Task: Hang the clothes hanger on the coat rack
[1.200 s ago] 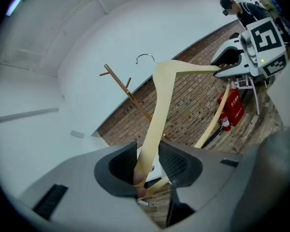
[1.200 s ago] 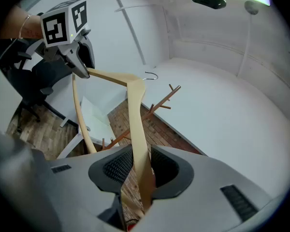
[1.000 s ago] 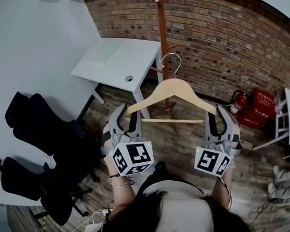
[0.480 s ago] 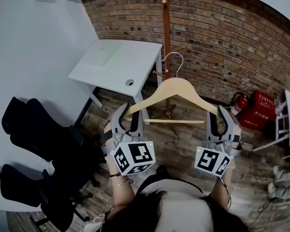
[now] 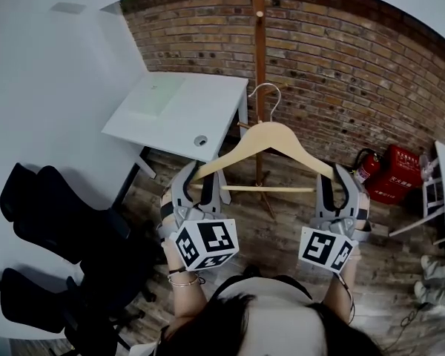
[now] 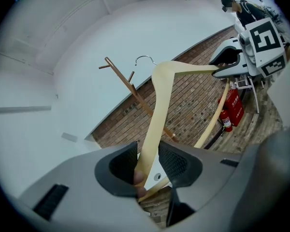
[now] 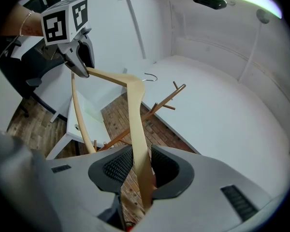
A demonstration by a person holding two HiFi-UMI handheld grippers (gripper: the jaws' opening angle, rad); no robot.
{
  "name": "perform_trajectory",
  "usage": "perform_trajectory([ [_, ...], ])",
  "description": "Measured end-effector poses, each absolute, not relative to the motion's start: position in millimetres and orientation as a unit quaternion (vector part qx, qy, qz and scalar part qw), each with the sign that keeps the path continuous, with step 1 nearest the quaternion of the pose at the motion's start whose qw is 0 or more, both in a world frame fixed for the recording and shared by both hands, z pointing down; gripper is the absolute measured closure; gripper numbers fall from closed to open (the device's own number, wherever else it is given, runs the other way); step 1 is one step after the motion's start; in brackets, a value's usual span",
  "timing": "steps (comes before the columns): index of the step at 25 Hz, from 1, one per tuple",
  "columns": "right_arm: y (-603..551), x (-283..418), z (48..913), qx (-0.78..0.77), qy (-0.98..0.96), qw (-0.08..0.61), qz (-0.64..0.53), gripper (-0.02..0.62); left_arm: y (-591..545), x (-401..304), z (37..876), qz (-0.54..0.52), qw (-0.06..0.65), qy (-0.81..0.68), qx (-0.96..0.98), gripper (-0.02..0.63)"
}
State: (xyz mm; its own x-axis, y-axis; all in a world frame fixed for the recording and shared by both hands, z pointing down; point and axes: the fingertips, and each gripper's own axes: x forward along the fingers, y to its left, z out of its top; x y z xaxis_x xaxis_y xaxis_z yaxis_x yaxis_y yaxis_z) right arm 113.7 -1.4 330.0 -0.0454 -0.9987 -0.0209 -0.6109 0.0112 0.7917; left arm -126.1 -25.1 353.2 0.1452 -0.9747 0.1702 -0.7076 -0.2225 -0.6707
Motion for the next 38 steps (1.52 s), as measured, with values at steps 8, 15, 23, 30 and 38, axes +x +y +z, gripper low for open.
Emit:
perform_trajectory([
  [8,-11.1,99.5,331.5,0.625,-0.643,0.307,-0.320,0.465,-38.6,-139.6,354.5,-0.298,0.223,0.574,-0.730,0.465],
  [15,-18.4,96.5,332.6,0.627,-0.640,0.312,-0.316,0.465,-48.3,-142.3,356.4,-0.296,0.221,0.568,-0.735,0.465],
  [23,-35.1,97.3,334.2,0.628,-0.639,0.309,-0.318,0.463,-63.7,-141.5,357.4,-0.295,0.225,0.569,-0.734,0.465],
  [30,-59.5,105.1,332.8,0.630,-0.641,0.307,-0.315,0.465,-87.3,-133.9,352.7,-0.294,0.230,0.569,-0.732,0.465],
  [38,-91.5,111.5,328.6,0.629,-0.640,0.305,-0.318,0.465,-116.7,-127.3,349.0,-0.295,0.233,0.570,-0.730,0.466],
])
